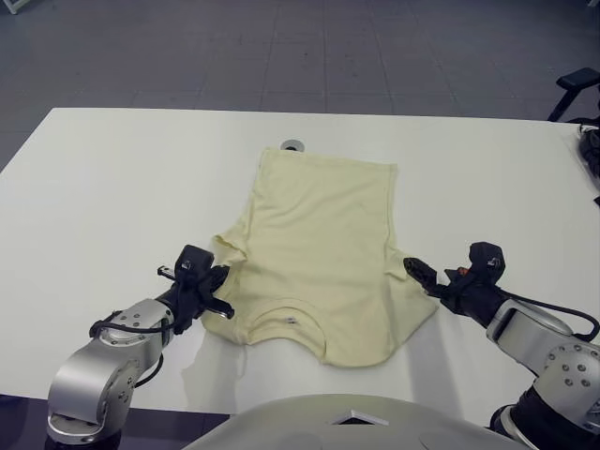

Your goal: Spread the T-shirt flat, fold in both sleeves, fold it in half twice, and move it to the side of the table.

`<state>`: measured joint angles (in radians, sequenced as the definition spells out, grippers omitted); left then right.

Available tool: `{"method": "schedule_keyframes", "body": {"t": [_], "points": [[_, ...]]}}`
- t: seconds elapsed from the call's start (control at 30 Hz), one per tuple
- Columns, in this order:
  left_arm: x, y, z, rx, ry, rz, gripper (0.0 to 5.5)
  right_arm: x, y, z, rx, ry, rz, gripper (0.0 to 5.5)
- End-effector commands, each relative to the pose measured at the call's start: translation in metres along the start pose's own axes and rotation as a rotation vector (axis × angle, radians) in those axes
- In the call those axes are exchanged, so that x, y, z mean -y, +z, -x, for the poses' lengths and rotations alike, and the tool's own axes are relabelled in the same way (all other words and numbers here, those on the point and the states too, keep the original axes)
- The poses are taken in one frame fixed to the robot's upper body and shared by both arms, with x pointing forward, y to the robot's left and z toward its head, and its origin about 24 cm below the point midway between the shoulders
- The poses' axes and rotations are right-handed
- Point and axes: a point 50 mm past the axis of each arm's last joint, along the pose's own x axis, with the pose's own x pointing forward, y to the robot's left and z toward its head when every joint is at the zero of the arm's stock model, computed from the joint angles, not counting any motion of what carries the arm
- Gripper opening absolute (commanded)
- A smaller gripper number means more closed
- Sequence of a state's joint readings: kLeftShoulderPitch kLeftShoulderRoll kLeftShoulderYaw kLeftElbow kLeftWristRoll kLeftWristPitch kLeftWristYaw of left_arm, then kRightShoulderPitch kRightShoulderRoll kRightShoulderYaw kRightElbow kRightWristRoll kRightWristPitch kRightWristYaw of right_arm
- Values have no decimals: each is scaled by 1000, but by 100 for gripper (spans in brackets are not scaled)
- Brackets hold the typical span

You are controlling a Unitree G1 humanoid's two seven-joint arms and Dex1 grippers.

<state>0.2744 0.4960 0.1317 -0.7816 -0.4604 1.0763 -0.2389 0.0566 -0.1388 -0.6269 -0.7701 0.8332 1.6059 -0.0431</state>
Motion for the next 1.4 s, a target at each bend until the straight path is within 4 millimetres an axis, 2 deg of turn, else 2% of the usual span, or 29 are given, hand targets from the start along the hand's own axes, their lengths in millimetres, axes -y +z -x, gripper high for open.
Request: {"method": "schedule_keyframes", "body": {"t": [0.03,0.13,0.2,0.43,0.57,0.67,0.73,0.8,0.87,1.0,1.07,1.17,1.4], "points": [[5,14,6,69,-36,-19,2,-2,-2,1,-6,3,5,540],[19,26,10,118,-127,-80,2,-4,-4,1,-7,6,-1,540],[26,27,7,107,-174,-116,2,-5,-4,1,-9,10,-2,540],[38,16,-19,42,-218,-177,2,-7,3,-3,0,18,9,540],[48,13,-29,40,-235,-168,73,-8,8,-5,10,24,21,540],[57,17,-26,70,-282,-119,121,-6,10,-4,22,16,14,540],[59,29,-18,152,-311,-20,155,-4,10,-2,34,8,-9,540],[50,46,-3,289,-293,109,192,-1,5,4,29,-4,-13,540],[28,58,7,388,-191,186,226,1,-4,13,9,-12,-8,540],[-16,62,27,464,125,263,288,4,-20,26,-103,24,33,540],[-28,64,30,476,203,294,330,7,-33,33,-191,17,39,504],[-31,67,28,465,213,306,381,7,-45,37,-258,20,32,453],[-30,69,22,440,197,309,501,2,-42,30,-269,-13,-54,335]]}}
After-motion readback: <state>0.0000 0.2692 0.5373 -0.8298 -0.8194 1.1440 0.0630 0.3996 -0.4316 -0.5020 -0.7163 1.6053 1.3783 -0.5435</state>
